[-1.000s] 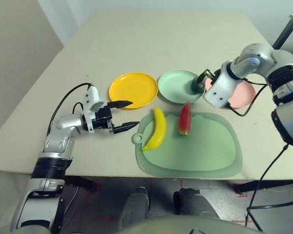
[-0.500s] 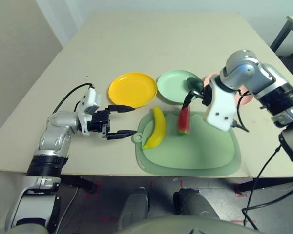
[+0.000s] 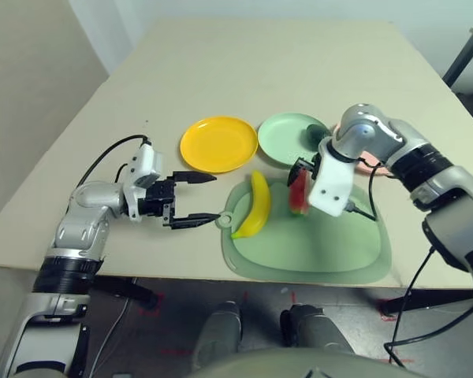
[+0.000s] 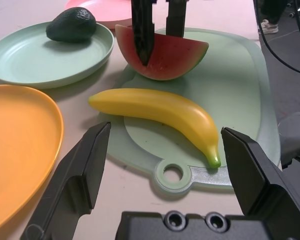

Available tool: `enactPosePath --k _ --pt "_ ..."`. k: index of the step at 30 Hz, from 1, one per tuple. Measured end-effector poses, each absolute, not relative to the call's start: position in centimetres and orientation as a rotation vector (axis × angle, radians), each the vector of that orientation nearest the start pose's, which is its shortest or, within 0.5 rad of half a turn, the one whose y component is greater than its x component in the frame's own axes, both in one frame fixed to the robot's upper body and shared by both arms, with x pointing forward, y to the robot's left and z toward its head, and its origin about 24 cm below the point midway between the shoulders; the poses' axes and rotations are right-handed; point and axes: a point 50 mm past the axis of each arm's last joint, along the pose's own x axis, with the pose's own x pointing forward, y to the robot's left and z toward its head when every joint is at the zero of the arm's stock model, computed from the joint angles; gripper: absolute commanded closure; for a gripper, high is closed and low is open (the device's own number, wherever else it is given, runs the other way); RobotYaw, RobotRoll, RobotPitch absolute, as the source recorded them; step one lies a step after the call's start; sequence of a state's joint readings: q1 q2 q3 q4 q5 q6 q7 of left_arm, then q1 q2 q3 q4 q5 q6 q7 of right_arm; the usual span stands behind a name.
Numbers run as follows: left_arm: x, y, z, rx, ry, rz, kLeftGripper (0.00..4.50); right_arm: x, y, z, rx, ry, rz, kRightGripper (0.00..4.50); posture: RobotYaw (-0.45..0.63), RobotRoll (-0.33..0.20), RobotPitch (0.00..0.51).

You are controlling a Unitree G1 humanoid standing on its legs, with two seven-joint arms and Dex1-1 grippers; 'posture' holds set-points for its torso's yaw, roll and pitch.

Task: Place the fruits into color-matched plates.

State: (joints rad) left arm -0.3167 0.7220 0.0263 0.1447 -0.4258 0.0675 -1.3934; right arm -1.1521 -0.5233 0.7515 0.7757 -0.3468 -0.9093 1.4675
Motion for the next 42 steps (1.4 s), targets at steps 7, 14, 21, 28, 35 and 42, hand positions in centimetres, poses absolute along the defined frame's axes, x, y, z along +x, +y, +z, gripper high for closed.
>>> enactPosePath --k 7,14,21,28,35,42 --pt "26.9 22.9 13.3 0.328 0.071 -1.313 0.00 33.6 -10.8 16.6 -1.919 0.050 1.902 2.91 0.10 0.000 0.100" --pt "27.0 22.7 13.4 0.328 0.060 -1.318 0.00 33.6 -11.2 17.1 -1.908 0.063 1.897 3.28 0.08 0.000 0.099" --pt "27.2 22.8 13.2 0.317 0.061 -1.315 0.00 33.9 -12.6 18.7 -1.859 0.153 1.848 3.50 0.06 0.000 0.092" --pt "27.8 22.6 13.4 0.310 0.033 -1.306 0.00 35.1 -14.9 20.6 -1.843 0.261 1.719 4.49 0.05 0.000 0.086" --pt "28.0 22.6 13.4 0.310 0.028 -1.304 0.00 35.0 -15.1 20.1 -1.833 0.286 1.738 4.49 0.04 0.000 0.084" --pt "28.1 22.8 13.4 0.314 0.031 -1.307 0.00 34.5 -14.8 20.3 -1.871 0.245 1.764 3.89 0.05 0.000 0.081"
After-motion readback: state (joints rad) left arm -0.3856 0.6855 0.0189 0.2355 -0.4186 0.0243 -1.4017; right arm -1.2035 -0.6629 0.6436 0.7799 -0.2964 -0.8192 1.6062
